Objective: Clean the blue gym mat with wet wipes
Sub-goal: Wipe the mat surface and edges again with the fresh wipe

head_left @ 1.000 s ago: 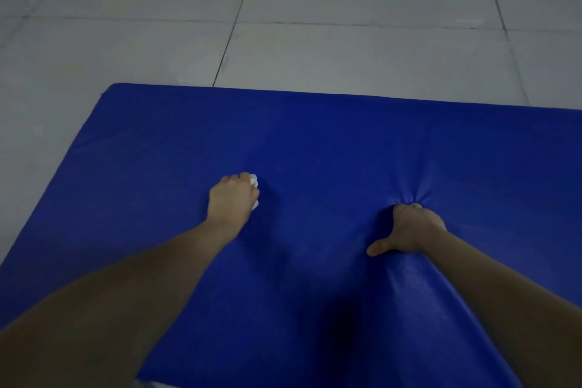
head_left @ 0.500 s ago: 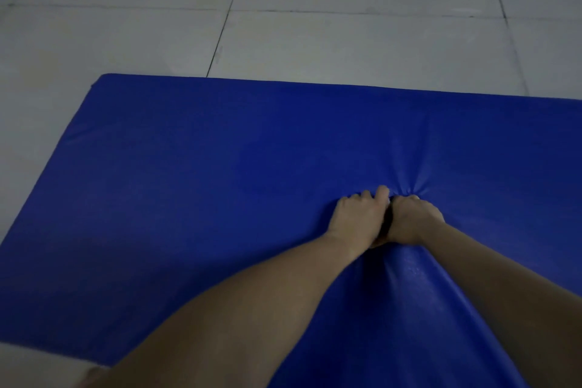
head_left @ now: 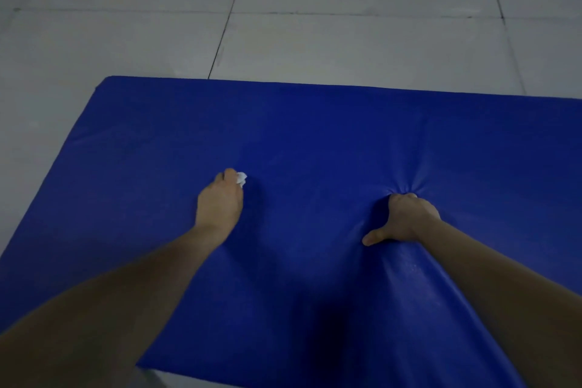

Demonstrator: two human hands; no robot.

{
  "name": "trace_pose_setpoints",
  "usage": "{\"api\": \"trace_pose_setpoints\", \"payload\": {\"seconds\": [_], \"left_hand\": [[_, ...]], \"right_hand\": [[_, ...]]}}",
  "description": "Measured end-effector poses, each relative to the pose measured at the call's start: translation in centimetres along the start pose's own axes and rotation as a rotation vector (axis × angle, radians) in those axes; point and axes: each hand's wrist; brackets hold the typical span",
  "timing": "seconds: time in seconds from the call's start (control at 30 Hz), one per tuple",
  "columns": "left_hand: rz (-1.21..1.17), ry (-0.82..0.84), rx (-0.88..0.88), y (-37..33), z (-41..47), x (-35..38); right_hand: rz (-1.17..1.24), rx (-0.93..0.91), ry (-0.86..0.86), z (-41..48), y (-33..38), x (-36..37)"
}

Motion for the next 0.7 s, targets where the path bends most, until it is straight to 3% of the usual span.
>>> {"api": "trace_pose_setpoints", "payload": {"seconds": [0.17,0.37,0.43,0.6,0.7], "left_hand": [[-0.124,0.057,0.06,-7.6,-2.1,1.9],[-0.417,0.247,0.3,-18.6,-5.4,3.2],[-0.414,0.312,0.345,-20.6,-6.2,3.6],[-0.114,0.224,0.465,-17.5,-5.2,2.8],[-0.165,0.186,0.32,-12.5,-4.0,1.5]], "right_hand": [[-0.006,0.005,0.004,0.3,0.2,-0.1],[0.01,0.0,-0.039,0.6,0.0,0.1],[0.028,0.001,-0.054,0.8,-0.1,0.2],[-0.003,0.018,-0.025,0.5,0.2,0.0],[-0.005,-0.015,-0.007,0.4,0.0,-0.2]]}}
Point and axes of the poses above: each hand's wrist, its own z-axis towards the middle knuckle, its own x-axis out of the palm, y = z × x, and after that the axes turned 1 degree about -z, right-handed
